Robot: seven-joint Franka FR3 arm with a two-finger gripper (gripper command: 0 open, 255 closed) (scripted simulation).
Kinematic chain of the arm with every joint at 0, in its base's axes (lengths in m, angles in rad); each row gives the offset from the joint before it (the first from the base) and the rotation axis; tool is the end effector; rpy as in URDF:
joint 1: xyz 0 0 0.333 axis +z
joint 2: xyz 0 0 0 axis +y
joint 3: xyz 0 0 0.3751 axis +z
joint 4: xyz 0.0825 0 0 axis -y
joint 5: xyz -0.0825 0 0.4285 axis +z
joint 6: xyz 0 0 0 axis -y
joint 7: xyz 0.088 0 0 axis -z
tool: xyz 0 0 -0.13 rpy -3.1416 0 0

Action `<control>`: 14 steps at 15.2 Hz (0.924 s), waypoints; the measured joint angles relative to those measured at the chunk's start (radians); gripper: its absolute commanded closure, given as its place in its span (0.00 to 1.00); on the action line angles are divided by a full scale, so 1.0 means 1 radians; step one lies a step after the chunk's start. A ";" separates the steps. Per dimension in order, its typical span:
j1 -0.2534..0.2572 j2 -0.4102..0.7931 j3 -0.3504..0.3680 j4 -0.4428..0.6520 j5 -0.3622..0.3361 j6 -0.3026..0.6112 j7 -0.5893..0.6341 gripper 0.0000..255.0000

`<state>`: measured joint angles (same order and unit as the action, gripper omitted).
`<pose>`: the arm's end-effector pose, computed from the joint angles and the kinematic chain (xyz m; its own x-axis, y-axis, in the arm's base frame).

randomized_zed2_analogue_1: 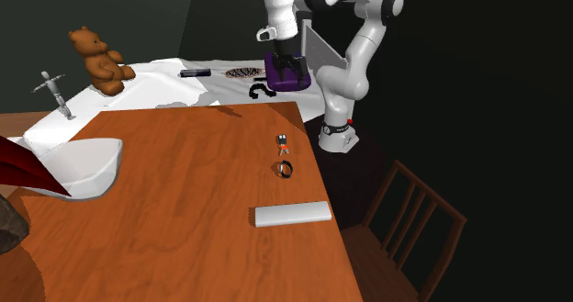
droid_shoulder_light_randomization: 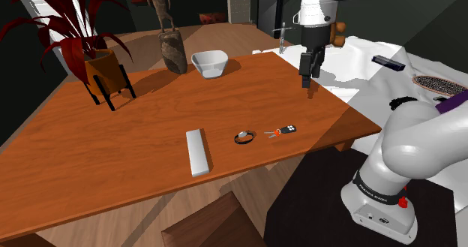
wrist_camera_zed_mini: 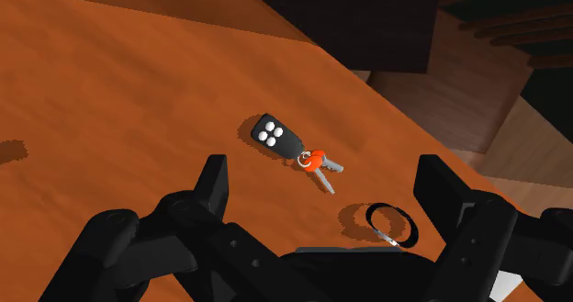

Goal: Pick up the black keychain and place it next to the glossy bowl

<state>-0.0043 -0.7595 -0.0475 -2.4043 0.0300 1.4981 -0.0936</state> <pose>0.3028 -0.0154 0.5708 0.9882 0.0620 -0.1401 0.0517 -0.9958 -0.0760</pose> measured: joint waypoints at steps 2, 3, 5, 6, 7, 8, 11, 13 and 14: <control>0.006 0.009 -0.001 -0.010 -0.003 0.019 -0.014 0.00; 0.016 0.015 -0.002 -0.033 -0.008 0.051 -0.037 0.00; 0.037 0.025 -0.006 -0.084 -0.020 0.119 -0.093 0.00; 0.049 0.040 -0.008 -0.108 -0.026 0.162 -0.122 0.00; 0.062 0.058 -0.010 -0.124 -0.032 0.200 -0.153 0.00; 0.076 0.077 -0.008 -0.140 -0.034 0.240 -0.178 0.00; 0.112 0.133 -0.013 -0.195 -0.052 0.365 -0.267 0.00; 0.135 0.166 -0.015 -0.237 -0.063 0.451 -0.323 0.00; 0.146 0.195 -0.019 -0.247 -0.069 0.496 -0.354 0.00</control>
<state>0.1414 -0.5643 -0.0661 -2.6516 -0.0390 1.9942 -0.4474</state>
